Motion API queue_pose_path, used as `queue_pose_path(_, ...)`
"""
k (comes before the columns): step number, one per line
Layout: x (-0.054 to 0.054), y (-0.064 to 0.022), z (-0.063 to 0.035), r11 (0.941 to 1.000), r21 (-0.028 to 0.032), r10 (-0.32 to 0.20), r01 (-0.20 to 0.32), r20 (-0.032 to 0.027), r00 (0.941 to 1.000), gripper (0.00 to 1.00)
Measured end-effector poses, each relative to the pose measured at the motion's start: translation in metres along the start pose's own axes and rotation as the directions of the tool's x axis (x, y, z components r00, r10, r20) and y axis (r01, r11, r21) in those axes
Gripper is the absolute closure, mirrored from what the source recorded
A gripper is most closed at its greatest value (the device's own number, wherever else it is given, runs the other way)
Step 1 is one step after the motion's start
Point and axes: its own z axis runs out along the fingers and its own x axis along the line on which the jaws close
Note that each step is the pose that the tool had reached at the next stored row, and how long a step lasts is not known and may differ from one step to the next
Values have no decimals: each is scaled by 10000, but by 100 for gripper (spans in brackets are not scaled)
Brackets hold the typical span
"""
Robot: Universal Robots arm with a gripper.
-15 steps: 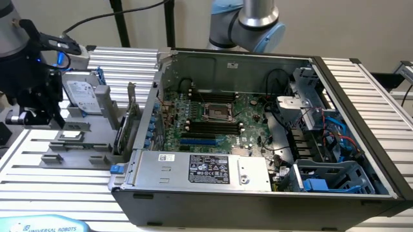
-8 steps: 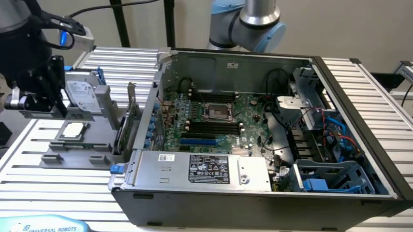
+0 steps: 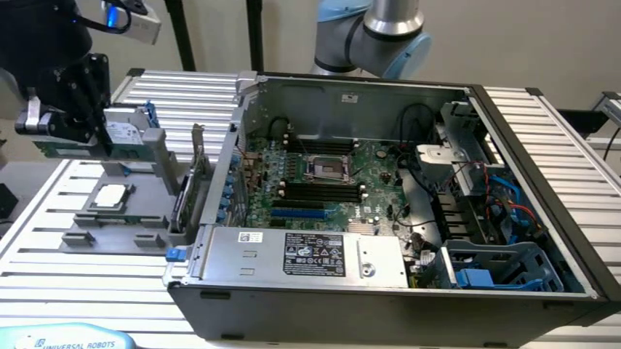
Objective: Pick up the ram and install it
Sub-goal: 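Pick up the ram and move it above insertion slot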
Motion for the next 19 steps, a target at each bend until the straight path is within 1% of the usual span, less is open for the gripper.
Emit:
queue_pose_path(3, -9, -132, -109, 10000, -1, 1, -1, 0, 10000, 87)
queue_pose_path(6, -12, -265, -166, 10000, -6, 0, 0, 1, 10000, 87)
queue_pose_path(10, -15, -448, -205, 10000, -15, 1, -1, 1, 10000, 87)
queue_pose_path(19, -25, -858, -241, 10000, -25, 2, -2, 1, 10000, 87)
